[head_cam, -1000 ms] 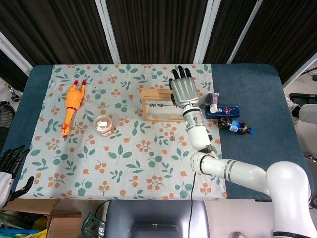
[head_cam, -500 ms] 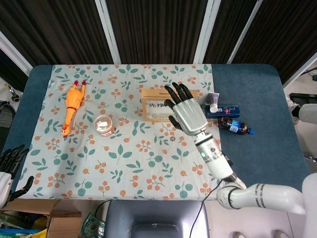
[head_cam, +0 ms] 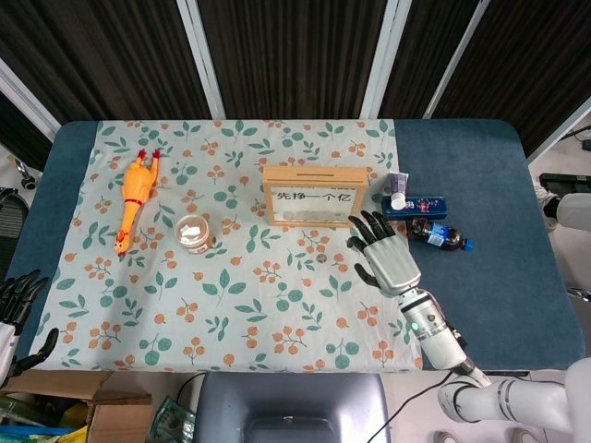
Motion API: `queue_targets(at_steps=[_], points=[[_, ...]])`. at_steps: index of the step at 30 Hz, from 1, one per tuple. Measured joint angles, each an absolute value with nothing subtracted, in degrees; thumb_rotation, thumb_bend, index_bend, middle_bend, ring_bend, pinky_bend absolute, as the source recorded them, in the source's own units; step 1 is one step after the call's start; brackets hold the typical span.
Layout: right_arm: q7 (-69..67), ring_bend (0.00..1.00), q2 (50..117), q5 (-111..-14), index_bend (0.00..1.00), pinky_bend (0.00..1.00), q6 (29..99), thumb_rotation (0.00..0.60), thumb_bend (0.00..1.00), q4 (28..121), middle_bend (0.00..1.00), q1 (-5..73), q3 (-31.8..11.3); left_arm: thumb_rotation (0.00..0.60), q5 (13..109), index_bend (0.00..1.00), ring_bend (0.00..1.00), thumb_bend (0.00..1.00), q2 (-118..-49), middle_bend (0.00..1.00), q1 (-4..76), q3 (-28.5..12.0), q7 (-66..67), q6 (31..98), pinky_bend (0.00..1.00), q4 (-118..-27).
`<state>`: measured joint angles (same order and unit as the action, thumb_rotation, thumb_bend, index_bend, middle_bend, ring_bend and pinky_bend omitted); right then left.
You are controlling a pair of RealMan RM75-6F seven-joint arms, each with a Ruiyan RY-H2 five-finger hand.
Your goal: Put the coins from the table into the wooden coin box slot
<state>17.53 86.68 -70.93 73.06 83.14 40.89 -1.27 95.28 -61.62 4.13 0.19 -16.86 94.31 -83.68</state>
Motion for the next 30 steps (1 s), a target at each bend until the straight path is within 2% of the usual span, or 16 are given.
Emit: queue_targets(at_steps=[3,9,16,26,30], points=[[15.30,0.00,90.89,-70.67,0.46,0.14,69.52,0.600,0.51,75.38,0.19,40.49,-0.99,0.600,95.12,0.00,0.00,0.43,-61.54,0.00,4.14,0.11,-17.17,94.20,0.00,-83.47],[13.63,0.00,98.72,-71.46,0.50,0.14,63.97,0.600,0.51,63.82,0.19,40.45,-1.13,0.600,95.05,0.00,0.00,0.43,-61.52,0.00,4.16,0.05,-17.30,94.13,0.00,-83.38],[14.20,0.00,101.47,-71.83,0.53,0.14,60.97,0.600,0.51,60.28,0.19,41.16,-2.24,0.600,95.21,0.00,0.00,0.43,-61.50,0.00,4.17,0.16,-17.23,94.00,0.00,-83.43],[16.81,0.00,107.46,-71.18,0.53,0.14,56.51,0.600,0.51,52.63,0.19,44.74,-7.56,0.600,95.17,0.00,0.00,0.43,-61.47,0.00,4.20,0.16,-17.13,93.84,0.00,-83.47],[17.53,0.00,108.87,-71.02,0.53,0.14,55.18,0.600,0.51,50.94,0.19,45.44,-8.26,0.600,95.10,0.00,0.00,0.43,-61.43,0.00,4.17,0.12,-17.37,93.88,0.00,-83.41]])
